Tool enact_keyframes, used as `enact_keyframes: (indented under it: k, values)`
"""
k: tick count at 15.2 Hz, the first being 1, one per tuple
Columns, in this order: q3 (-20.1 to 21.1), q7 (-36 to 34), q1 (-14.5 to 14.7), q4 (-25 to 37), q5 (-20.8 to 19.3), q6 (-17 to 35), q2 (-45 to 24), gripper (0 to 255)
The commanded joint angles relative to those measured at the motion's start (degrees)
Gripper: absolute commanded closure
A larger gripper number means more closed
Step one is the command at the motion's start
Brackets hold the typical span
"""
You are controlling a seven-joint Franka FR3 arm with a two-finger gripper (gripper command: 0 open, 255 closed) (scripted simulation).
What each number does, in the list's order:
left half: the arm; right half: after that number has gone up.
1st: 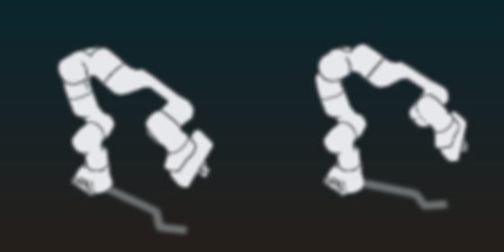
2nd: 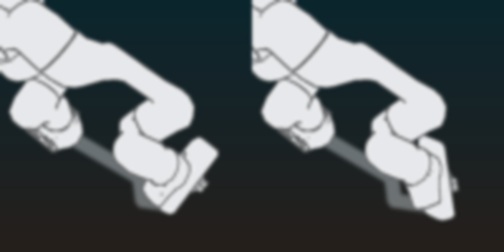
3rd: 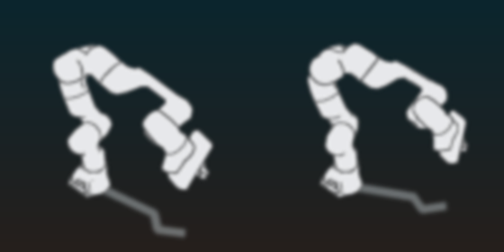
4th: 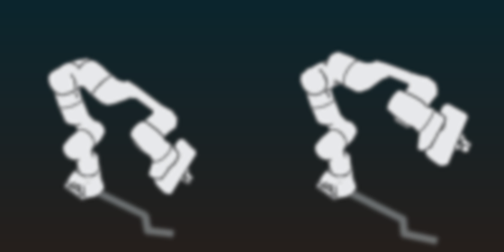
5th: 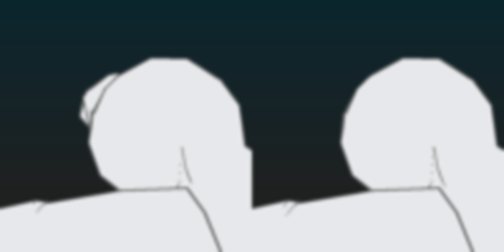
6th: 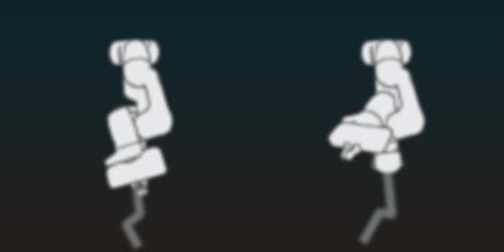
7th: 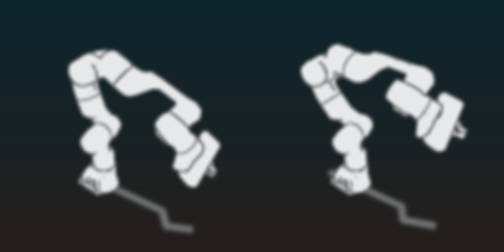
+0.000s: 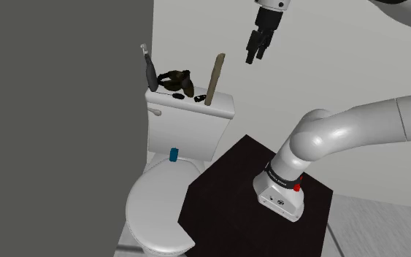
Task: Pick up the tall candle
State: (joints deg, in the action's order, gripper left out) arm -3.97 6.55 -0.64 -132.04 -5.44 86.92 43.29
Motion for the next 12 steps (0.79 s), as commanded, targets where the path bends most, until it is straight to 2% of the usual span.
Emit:
enact_keyframes:
  k: [1, 7, 12]
  values:
    - [0.0, 0.0, 0.0, 0.0, 0.0, 0.0, 0.0, 0]
    - [-4.4, 4.3, -0.4, 6.9, -1.1, 5.4, -12.6, 0]
    - [-7.8, 8.1, -0.6, 14.7, -0.5, 8.3, -23.6, 0]
